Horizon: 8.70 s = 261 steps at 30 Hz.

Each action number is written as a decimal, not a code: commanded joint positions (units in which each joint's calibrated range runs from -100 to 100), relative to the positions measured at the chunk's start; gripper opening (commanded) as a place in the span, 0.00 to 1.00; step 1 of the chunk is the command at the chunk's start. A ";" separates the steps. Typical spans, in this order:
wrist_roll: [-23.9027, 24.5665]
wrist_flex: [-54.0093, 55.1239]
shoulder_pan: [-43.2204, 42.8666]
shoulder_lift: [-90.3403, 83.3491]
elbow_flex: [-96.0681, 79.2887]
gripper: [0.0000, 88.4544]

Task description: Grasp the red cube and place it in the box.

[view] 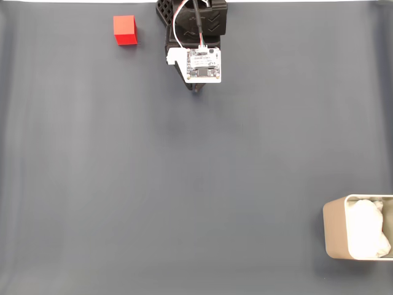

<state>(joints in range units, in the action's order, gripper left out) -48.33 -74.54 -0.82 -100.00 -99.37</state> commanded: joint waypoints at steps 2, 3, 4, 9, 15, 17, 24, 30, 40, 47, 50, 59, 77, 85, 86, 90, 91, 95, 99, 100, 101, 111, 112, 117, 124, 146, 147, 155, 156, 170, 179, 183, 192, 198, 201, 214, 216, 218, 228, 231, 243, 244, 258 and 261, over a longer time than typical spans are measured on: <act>-0.24 -1.20 -0.18 0.09 -0.45 0.00; -0.24 -1.20 -0.18 0.09 -0.45 0.00; -0.24 -1.20 -0.18 0.09 -0.45 0.00; -0.24 -1.20 -0.18 0.09 -0.45 0.00; -0.24 -1.20 -0.18 0.09 -0.45 0.00; -0.24 -1.20 -0.18 0.09 -0.45 0.00; -0.24 -1.20 -0.18 0.09 -0.45 0.00; -0.24 -1.20 -0.18 0.09 -0.45 0.00; -0.24 -1.20 -0.18 0.09 -0.45 0.00; -0.24 -1.20 -0.18 0.09 -0.45 0.00; -0.24 -1.20 -0.18 0.09 -0.45 0.00; -0.24 -1.20 -0.18 0.09 -0.45 0.00; -0.24 -1.20 -0.18 0.09 -0.45 0.00; -0.24 -1.20 -0.18 0.09 -0.45 0.00; -0.24 -1.20 -0.18 0.09 -0.45 0.00; -0.24 -1.20 -0.18 0.09 -0.45 0.00; -0.24 -1.20 -0.18 0.09 -0.45 0.00; -0.24 -1.28 -0.11 0.09 -0.45 0.00; -1.32 -1.28 -0.32 0.09 -0.45 0.00; -0.98 -0.79 -0.39 0.09 -0.45 0.00; -0.49 0.36 -0.39 0.09 -0.45 0.00; 0.98 24.38 1.10 6.50 9.95 0.00; 0.93 25.28 1.10 8.58 13.33 0.00; 0.93 25.53 1.03 20.28 33.76 0.00; -1.66 18.15 1.24 30.16 52.38 0.00; -1.71 7.08 5.01 42.98 70.99 0.00; -1.66 6.92 5.65 43.33 71.36 0.00; -2.10 5.85 13.10 46.53 74.18 0.00; -2.10 5.61 14.17 46.97 74.64 0.00; -0.88 4.21 31.07 48.87 74.73 0.00; -1.22 3.97 43.71 50.43 74.82 0.00; -1.47 3.80 48.83 51.21 74.91 0.00; -2.05 1.43 58.27 52.51 74.91 0.00; -2.44 0.20 63.10 52.95 73.73 0.00; -2.44 0.03 64.59 52.69 72.63 0.00; -2.49 0.85 68.07 47.14 63.24 0.00; -2.39 0.94 68.22 45.93 61.41 0.00; -2.10 0.94 68.22 44.54 59.77 0.00; -1.71 0.61 68.22 38.91 52.20 0.00; -1.56 0.28 68.29 37.44 50.46 0.00; -1.76 -1.77 69.71 33.71 45.08 0.01; -1.76 -1.77 69.92 33.45 44.62 0.01; -1.81 -2.51 72.90 29.81 38.42 0.15; -2.10 -3.33 73.19 29.81 37.41 0.22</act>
<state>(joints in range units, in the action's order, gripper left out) -50.13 -77.09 71.59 -69.69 -61.84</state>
